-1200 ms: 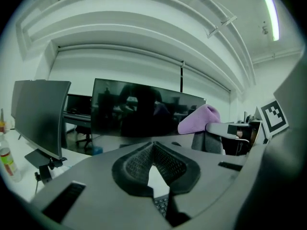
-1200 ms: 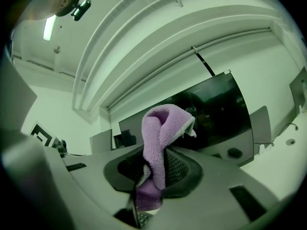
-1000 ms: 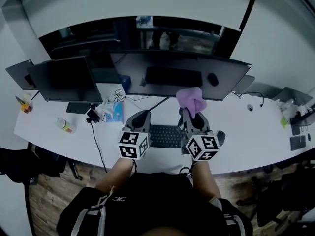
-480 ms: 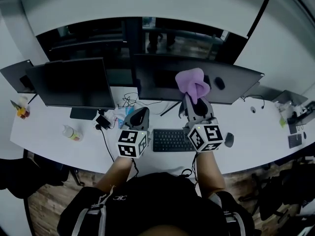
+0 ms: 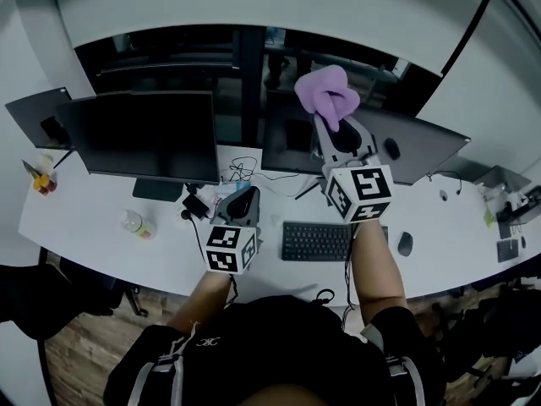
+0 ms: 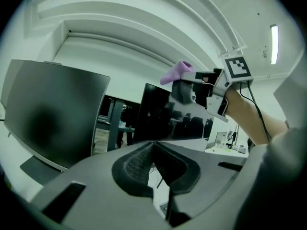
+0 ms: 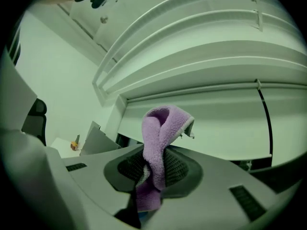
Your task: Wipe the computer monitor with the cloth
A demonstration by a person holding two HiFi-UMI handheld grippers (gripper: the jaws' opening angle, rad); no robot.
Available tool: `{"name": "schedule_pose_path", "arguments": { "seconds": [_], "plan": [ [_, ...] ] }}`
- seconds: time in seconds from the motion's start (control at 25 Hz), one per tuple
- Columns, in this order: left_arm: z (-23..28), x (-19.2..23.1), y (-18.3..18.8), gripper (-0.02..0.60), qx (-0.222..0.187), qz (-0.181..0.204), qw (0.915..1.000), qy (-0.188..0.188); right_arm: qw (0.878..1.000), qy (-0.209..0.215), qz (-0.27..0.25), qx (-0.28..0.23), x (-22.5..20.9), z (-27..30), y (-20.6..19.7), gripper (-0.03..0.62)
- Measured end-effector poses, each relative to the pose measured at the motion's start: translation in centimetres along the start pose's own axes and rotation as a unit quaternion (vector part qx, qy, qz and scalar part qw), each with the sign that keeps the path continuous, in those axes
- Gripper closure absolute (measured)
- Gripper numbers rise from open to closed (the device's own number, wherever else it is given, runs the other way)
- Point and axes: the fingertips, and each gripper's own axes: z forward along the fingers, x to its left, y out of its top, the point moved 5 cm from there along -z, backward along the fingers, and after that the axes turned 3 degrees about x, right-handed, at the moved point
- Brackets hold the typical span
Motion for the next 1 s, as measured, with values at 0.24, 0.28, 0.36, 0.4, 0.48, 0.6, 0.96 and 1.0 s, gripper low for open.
{"name": "schedule_pose_path", "arguments": {
  "seconds": [0.24,0.28,0.36,0.4,0.48,0.6,0.96,1.0],
  "plan": [
    [-0.5,1.4,-0.5,0.569,0.001,-0.003,1.0000,-0.005,0.998,0.032,-0.042,0.027,2.7,5.4,1.4,0.497],
    [-0.5,1.6,-0.5,0.569,0.001,-0.003,1.0000,-0.006,0.998,0.034,-0.046,0.036,3.0,6.3,1.4,0.497],
    [-0.5,2.0,-0.5,0.569,0.002,-0.004,0.9999,-0.009,0.997,0.034,-0.046,0.055,3.5,7.8,1.3,0.497],
    [-0.5,2.3,-0.5,0.568,0.002,-0.005,0.9999,-0.010,0.996,0.033,-0.044,0.063,3.7,8.4,1.1,0.497],
    [-0.4,2.7,-0.7,0.568,0.002,-0.009,0.9999,-0.011,0.996,0.036,-0.038,0.079,3.9,9.5,0.9,0.497],
    [-0.4,3.4,-0.7,0.568,0.004,-0.014,0.9999,-0.009,0.994,0.036,-0.030,0.101,3.7,10.9,0.5,0.497],
    [-0.1,3.8,-1.3,0.569,0.012,-0.021,0.9997,-0.005,0.987,0.038,-0.008,0.158,2.3,11.8,-0.7,0.497],
    [0.0,3.7,-1.3,0.569,0.012,-0.020,0.9997,-0.005,0.986,0.040,-0.007,0.164,2.2,11.8,-0.7,0.497]
  ]
}}
